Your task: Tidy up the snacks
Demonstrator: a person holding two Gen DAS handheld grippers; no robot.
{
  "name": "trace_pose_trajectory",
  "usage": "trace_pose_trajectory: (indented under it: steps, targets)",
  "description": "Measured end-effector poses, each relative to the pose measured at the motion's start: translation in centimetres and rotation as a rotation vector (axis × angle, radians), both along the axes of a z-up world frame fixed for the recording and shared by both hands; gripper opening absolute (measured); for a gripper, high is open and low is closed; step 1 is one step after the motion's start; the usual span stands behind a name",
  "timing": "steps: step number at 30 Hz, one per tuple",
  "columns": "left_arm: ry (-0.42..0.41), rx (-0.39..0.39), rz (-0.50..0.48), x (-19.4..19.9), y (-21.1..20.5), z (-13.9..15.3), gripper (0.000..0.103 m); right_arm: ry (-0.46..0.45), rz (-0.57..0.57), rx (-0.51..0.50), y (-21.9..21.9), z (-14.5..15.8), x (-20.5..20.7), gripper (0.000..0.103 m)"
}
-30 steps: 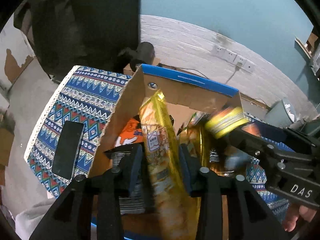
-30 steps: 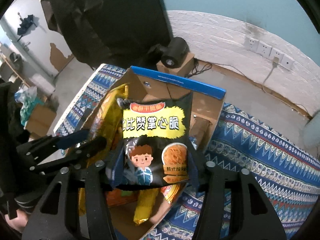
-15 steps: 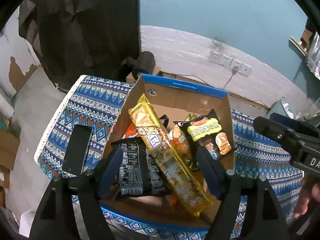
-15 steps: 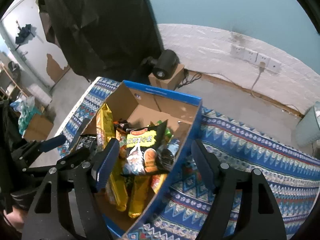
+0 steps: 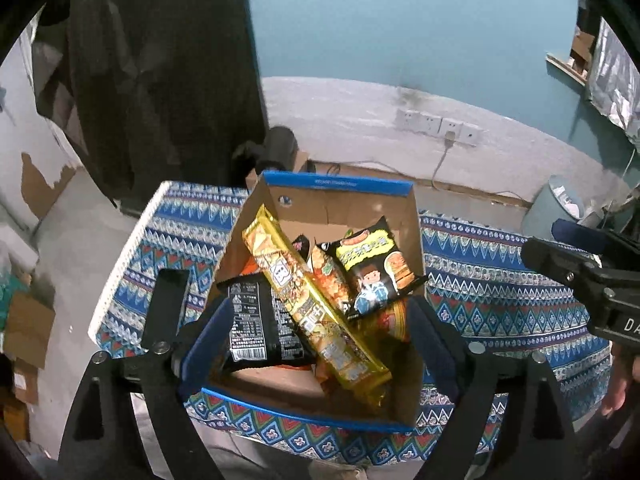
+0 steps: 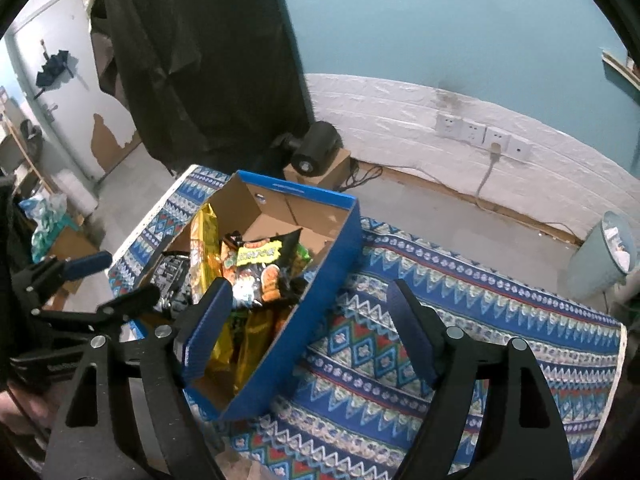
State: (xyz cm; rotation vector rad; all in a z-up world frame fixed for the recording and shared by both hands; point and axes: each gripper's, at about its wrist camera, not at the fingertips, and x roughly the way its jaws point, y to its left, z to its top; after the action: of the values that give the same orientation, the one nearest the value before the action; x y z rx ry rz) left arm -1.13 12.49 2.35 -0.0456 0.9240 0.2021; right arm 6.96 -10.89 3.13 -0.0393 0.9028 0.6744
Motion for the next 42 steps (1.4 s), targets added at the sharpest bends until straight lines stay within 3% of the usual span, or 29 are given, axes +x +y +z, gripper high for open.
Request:
trace_pose_trajectory:
  steps: [4,15,42]
  targets:
    - [-0.019,0.048,-0.016,-0.3,-1.1,0.5,0.092,-0.014,-0.017,0.029,-1.5,0.3,-0.7,0.079]
    - [-0.028,0.075,-0.056,-0.7,-3.2,0.8,0.093,-0.010,-0.032,0.015,-3.0,-0.5,-1.3,0.079]
    - [-0.003,0.072,-0.041,-0.3,-3.1,0.3,0.094,-0.009,-0.014,-0.016,-2.7,-1.1,-1.4,0.079]
